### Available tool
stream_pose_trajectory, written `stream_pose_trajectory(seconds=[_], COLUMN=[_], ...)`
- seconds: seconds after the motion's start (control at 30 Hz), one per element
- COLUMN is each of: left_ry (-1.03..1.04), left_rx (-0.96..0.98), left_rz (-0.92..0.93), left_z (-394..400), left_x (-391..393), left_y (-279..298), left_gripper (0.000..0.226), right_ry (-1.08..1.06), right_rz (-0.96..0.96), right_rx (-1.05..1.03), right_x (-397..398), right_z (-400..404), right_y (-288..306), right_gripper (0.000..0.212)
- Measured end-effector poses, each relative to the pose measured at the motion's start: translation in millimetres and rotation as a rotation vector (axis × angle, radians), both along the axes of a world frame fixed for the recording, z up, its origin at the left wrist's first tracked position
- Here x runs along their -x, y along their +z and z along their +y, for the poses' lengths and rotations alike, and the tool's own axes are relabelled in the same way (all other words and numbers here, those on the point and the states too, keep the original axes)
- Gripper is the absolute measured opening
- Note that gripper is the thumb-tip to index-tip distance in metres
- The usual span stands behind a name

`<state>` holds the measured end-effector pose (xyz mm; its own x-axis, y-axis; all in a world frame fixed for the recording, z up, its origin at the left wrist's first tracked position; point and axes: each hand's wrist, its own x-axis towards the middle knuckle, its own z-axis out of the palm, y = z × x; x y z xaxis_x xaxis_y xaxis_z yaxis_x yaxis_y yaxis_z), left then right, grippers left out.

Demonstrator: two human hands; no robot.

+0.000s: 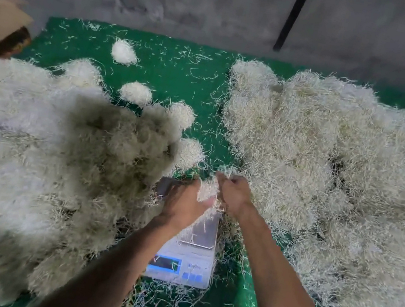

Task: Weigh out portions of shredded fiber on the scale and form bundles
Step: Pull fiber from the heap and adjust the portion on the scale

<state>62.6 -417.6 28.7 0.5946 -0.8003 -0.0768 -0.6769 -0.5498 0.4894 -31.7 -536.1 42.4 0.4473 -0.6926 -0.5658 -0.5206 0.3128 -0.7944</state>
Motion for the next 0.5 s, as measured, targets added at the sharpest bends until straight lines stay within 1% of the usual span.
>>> stream_pose_trajectory(seconds=[0.07, 0.1, 0.13, 0.3, 0.33, 0.4, 0.43, 0.5], left_ry=[0.017, 0.020, 0.021, 0.002, -0.016, -0.041, -0.032, 0.006], left_rx=[0.044, 0.052, 0.061, 0.131, 0.142, 0.171, 0.201, 0.246], left_rz=[0.078, 0.128, 0.162, 0.185, 0.171, 0.098, 0.074, 0.100], left_z=[-6.4, -10.5, -14.7, -32.7, -29.2, -12.9, -3.5, 14.9], left_x=[1.1, 1.4, 1.3, -6.9, -6.8, -5.0, -6.7, -12.9], left_y=[2.0, 4.9, 8.0, 21.7, 22.7, 18.8, 14.8, 6.7], left_gripper=[0.060, 0.061, 0.060, 0.023, 0.023, 0.033, 0.036, 0.035], right_ry=[-0.095, -0.133, -0.165, -0.296, -0.318, -0.334, -0.364, -0.463], right_rz=[-0.045, -0.059, -0.064, -0.067, -0.061, 0.003, 0.005, -0.027], right_rx=[-0.051, -0.063, -0.076, -0.101, -0.070, 0.022, 0.064, 0.125], right_x=[-2.9, -6.4, -10.3, -34.5, -32.5, -19.6, -8.3, 9.2], right_z=[-14.1, -19.7, -24.5, -47.6, -58.1, -92.8, -115.3, -155.9], right_y=[1.2, 2.6, 2.8, -6.4, -5.3, -0.2, 5.0, 18.5], right_gripper=[0.037, 0.042, 0.040, 0.027, 0.031, 0.039, 0.040, 0.040])
